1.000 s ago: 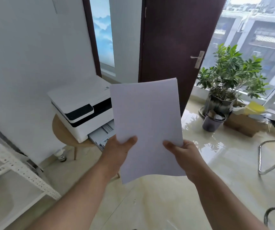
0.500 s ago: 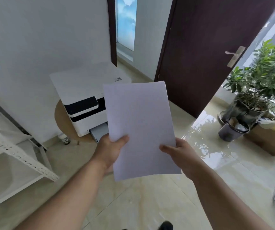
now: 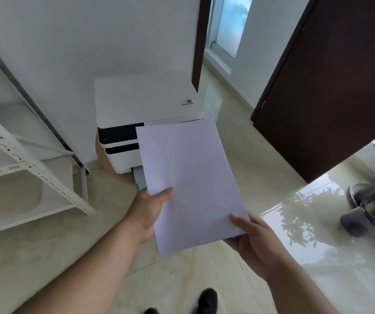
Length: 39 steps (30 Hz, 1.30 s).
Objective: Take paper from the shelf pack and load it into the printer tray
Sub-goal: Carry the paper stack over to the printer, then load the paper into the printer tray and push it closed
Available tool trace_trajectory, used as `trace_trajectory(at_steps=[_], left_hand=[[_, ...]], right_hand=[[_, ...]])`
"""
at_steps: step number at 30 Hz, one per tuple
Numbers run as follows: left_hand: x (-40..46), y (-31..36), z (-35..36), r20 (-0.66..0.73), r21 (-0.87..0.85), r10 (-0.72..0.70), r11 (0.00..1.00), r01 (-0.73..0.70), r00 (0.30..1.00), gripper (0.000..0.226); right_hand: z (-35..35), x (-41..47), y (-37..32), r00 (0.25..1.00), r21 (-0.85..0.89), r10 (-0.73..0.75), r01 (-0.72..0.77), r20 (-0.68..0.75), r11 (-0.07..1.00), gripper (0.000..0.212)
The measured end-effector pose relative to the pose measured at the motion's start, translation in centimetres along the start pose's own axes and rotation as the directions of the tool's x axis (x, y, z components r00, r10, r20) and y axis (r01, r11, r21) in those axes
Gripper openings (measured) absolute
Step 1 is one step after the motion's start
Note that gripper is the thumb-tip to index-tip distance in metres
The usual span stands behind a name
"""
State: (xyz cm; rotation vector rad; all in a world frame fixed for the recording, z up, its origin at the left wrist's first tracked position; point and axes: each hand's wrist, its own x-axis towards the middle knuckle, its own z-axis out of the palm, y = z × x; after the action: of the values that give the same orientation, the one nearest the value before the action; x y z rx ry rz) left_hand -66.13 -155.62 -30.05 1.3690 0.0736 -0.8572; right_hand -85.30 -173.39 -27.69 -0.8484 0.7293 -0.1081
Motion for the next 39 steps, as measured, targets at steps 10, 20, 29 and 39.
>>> trace_trajectory(at_steps=[10,20,29,39], left_hand=[[3.5,-4.0,2.6,-0.135,-0.097,-0.090,0.992,0.078,0.987,0.024],[6.1,-5.3,0.6,-0.209,-0.070,-0.125,0.991,0.113,0.970,0.024],[7.8,-6.1,-1.3,-0.197,-0.052,-0.170,0.985,0.163,0.966,0.025],[7.9,-9.9,-6.5,-0.588,0.484,0.212,0.866,0.129,0.781,0.019]], right_hand=[[-0.6,5.7,4.3,0.989,-0.199,-0.024,-0.006,-0.146,0.980,0.013],[-0.3,8.8,6.6,0.983,-0.248,0.016,-0.062,-0.184,0.967,0.025],[-0.1,9.9,8.9,0.983,-0.206,0.045,-0.082,-0.178,0.975,0.022],[-0.6,12.2,11.5,0.943,-0.092,0.156,-0.190,-0.296,0.977,0.013]])
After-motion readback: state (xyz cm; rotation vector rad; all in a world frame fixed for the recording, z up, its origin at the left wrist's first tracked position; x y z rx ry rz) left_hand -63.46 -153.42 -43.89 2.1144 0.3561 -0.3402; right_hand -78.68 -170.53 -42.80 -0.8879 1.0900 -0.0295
